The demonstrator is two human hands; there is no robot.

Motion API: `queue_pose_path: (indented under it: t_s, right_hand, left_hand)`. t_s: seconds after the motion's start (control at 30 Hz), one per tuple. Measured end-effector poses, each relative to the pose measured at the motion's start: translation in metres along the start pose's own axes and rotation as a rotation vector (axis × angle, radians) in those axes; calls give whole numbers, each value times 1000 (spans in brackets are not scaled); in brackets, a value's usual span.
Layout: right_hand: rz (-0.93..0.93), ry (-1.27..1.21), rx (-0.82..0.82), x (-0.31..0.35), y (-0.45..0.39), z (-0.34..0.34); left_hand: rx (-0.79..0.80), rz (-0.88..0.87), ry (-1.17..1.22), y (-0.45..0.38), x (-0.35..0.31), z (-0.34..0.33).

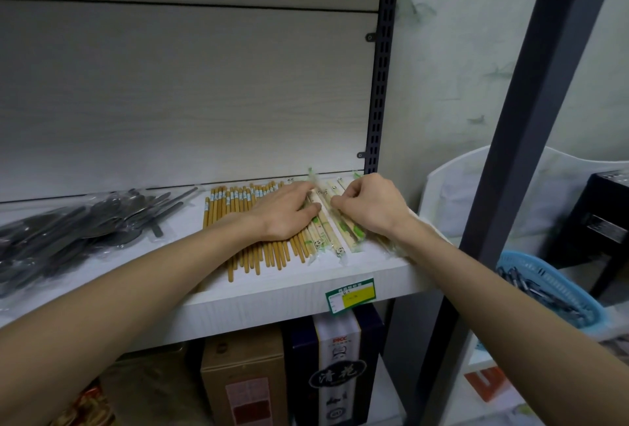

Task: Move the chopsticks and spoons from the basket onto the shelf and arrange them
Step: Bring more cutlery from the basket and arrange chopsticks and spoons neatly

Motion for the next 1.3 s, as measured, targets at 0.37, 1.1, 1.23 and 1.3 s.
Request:
queue_pose_path:
  t_s: [0.37,1.1,1.23,1.3]
  right_hand:
    - [57,216,-63,-7,-3,-2]
    - [53,65,-85,-20,5,13]
    - [-83,24,-41,-44,9,10]
    - [-102,-11,-2,-47,11,7]
  left_hand:
    - [-19,-117,-55,-2,-6,4]
    - [213,-146,-67,-10,-34,-19]
    - [201,-131,-63,-13,-31,-20]
    - [165,-126,-41,-14,-32,-15]
Point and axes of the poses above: each hand's wrist, its own y-axis away from the middle knuckle, its own z-axis out of the back of the hand, x = y × z, the point moved 9 cm from there along -y, towards the middle knuckle, and after that the axes turned 12 degrees about y, right-handed, at the moved point
